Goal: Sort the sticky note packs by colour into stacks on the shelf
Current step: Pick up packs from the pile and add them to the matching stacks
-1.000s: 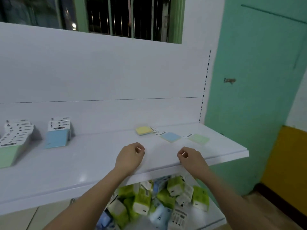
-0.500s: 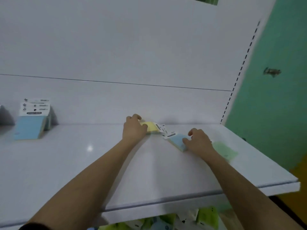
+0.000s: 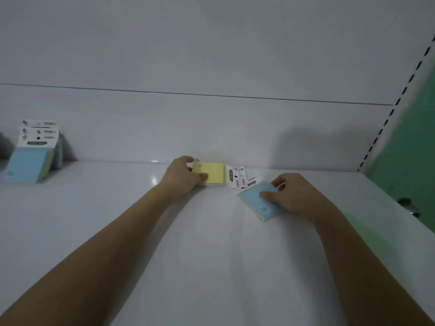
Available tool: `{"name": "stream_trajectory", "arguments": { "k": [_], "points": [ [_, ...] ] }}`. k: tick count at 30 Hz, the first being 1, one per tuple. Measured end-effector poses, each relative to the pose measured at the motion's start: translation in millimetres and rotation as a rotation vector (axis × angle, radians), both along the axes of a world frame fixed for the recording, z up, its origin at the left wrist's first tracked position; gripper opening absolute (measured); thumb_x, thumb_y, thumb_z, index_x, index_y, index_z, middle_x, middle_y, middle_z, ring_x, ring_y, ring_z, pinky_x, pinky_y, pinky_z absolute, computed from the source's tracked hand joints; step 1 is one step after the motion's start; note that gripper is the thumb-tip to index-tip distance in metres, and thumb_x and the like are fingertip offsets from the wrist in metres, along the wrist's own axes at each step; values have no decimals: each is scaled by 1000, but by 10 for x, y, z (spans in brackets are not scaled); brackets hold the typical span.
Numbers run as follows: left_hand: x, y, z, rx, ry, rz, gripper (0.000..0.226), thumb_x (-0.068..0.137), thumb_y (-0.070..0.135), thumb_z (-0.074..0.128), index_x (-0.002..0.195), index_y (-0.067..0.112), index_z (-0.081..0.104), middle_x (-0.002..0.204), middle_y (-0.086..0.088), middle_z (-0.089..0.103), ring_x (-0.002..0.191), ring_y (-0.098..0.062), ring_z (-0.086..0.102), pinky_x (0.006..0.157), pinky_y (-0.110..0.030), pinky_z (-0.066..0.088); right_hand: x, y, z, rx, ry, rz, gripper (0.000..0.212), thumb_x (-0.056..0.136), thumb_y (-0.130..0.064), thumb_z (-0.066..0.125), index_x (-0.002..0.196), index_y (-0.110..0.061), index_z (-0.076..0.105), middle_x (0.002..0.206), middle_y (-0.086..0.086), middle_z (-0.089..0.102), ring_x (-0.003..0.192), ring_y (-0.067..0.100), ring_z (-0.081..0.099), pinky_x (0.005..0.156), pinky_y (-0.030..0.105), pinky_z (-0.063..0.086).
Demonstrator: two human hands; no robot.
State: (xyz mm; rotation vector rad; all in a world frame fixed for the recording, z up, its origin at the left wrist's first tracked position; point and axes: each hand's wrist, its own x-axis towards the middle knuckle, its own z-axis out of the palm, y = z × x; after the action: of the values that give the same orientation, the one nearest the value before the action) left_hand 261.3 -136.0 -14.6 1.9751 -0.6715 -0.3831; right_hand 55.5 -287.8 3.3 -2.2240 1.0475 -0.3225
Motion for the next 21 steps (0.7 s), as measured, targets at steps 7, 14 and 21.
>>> {"name": "stream_trajectory", "arguments": {
  "k": [7, 14, 21],
  "points": [
    [-6, 278, 158, -249, 264, -105, 32, 81, -10, 67, 107, 9, 64, 104, -13, 70, 88, -26, 67, 79, -31, 54, 18, -94, 20, 251, -479, -30, 31, 77, -10, 79, 88, -20, 51, 83, 3, 68, 65, 12, 65, 57, 27, 48],
    [12, 364, 277, -402, 395, 19, 17, 84, -3, 64, 88, 9, 53, 90, -15, 65, 75, -28, 66, 68, -33, 58, 50, -67, 124, 360, -876, -91, 23, 89, 2, 59, 105, -15, 59, 82, -7, 64, 49, -8, 58, 41, 6, 38],
    [-303, 444, 415, -525, 466, -63, 31, 86, -14, 57, 112, 2, 58, 110, -18, 66, 96, -31, 68, 81, -40, 60, 18, 42, 88, 474, -820, 111, 19, 92, -1, 58, 103, -16, 58, 97, 3, 72, 87, 22, 68, 59, 23, 47]
  ]
}}
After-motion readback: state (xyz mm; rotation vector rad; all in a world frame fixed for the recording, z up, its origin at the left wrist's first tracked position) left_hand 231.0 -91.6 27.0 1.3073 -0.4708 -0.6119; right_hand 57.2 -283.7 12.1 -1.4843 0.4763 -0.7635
